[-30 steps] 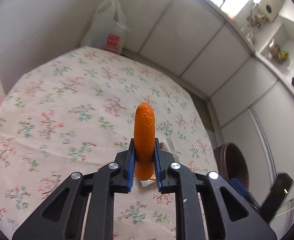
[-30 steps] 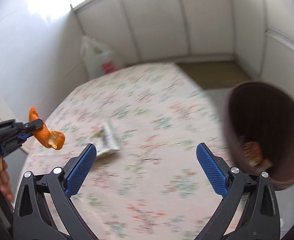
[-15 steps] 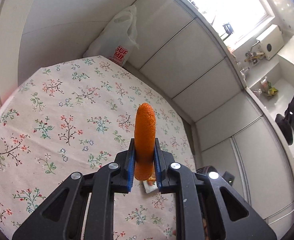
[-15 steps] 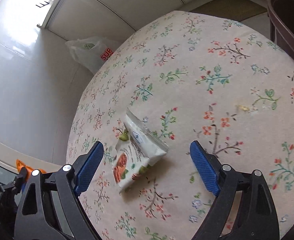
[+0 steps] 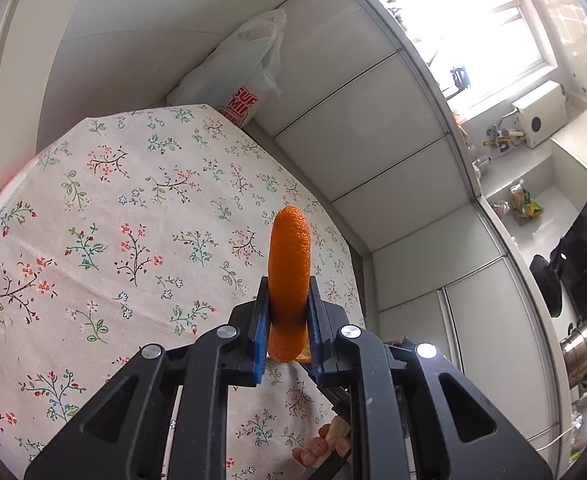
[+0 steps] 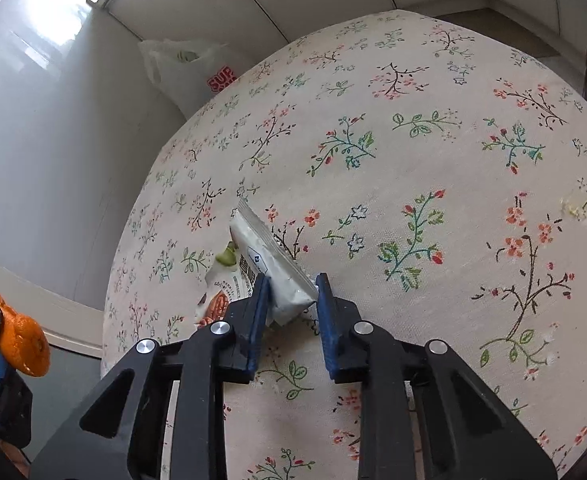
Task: Collect trash
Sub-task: 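Grasp the white wrapper with the right gripper while the left holds the orange peel, then carry the white wrapper over the brown bin and open the right gripper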
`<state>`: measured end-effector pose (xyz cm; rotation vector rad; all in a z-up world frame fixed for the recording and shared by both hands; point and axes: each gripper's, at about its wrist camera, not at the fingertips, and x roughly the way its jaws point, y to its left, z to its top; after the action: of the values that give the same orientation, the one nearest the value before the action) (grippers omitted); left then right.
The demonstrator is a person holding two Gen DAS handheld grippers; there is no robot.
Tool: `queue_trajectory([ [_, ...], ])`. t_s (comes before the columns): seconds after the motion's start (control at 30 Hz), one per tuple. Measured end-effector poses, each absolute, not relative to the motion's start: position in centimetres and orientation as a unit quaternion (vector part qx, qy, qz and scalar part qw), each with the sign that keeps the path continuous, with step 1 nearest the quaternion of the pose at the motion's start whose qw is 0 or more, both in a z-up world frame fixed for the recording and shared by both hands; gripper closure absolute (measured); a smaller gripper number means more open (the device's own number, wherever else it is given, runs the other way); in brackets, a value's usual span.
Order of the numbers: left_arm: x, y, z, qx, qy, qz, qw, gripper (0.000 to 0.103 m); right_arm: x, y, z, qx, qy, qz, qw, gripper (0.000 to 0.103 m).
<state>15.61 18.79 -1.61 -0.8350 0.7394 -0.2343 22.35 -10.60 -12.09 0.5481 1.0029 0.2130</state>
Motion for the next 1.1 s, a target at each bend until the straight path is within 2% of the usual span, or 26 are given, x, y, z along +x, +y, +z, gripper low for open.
queue_trajectory([
  [0.5,15.5,19.5,-1.4,-0.401,0.342,-0.102,0.844,0.086,20.9,-10.6,-7.8,0.207,0.426,0.116,0.873,0.089],
  [0.6,15.6,19.4,-1.6,-0.402,0.345,-0.101,0.842,0.086,20.7,-10.5,-6.8,0.191,0.417,0.121,0.88,0.101],
  [0.63,15.6,19.4,-1.6,-0.403,0.346,-0.1,0.842,0.086,20.6,-10.4,-6.4,0.183,0.414,0.122,0.884,0.102],
  [0.77,15.7,19.3,-1.8,-0.402,0.349,-0.098,0.841,0.086,20.2,-10.2,-5.5,0.166,0.409,0.129,0.888,0.103],
  [0.93,15.6,19.4,-1.9,-0.407,0.35,-0.097,0.838,0.086,20.0,-11.8,-7.0,0.245,0.424,0.127,0.862,0.103],
  [1.1,15.7,19.4,-1.8,-0.406,0.348,-0.1,0.839,0.086,19.3,-12.1,-7.3,0.247,0.419,0.127,0.864,0.103],
])
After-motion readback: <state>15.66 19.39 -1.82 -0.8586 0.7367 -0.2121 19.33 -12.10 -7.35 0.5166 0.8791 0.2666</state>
